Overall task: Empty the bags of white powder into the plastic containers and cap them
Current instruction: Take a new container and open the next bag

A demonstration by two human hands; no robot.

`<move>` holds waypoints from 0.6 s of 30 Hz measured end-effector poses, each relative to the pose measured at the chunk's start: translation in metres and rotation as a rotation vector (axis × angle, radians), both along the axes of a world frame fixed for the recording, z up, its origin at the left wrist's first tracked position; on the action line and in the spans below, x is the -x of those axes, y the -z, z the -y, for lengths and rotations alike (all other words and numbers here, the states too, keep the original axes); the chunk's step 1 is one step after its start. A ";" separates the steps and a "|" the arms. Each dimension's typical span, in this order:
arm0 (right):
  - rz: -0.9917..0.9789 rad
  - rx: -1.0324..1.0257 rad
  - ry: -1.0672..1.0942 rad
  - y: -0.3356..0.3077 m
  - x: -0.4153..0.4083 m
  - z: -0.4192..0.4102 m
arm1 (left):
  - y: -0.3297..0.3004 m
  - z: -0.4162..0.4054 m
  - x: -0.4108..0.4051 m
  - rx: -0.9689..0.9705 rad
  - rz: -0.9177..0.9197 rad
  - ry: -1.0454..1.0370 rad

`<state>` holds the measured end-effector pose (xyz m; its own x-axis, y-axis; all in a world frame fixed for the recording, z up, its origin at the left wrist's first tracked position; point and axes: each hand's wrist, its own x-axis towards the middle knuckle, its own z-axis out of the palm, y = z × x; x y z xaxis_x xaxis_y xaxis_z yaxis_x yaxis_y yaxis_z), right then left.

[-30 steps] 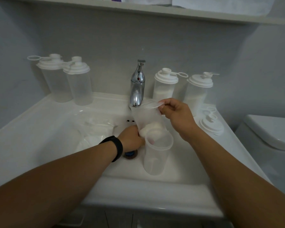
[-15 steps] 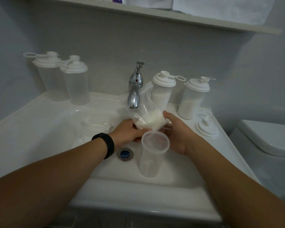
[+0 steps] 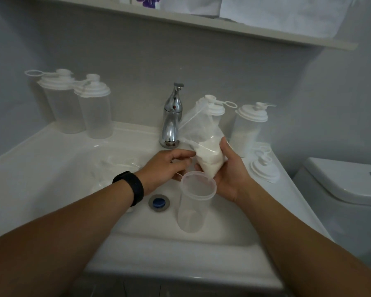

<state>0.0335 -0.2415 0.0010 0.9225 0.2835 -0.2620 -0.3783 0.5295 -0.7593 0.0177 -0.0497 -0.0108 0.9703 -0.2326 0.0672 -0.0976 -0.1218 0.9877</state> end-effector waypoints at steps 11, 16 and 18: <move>0.138 0.335 0.281 -0.016 -0.005 0.034 | -0.010 -0.005 0.008 -0.077 0.190 0.001; 0.177 0.283 0.224 -0.011 0.013 0.043 | -0.013 0.006 0.007 -0.068 0.131 0.059; 0.183 0.301 0.242 -0.012 0.019 0.038 | -0.015 0.007 0.009 -0.073 0.152 0.091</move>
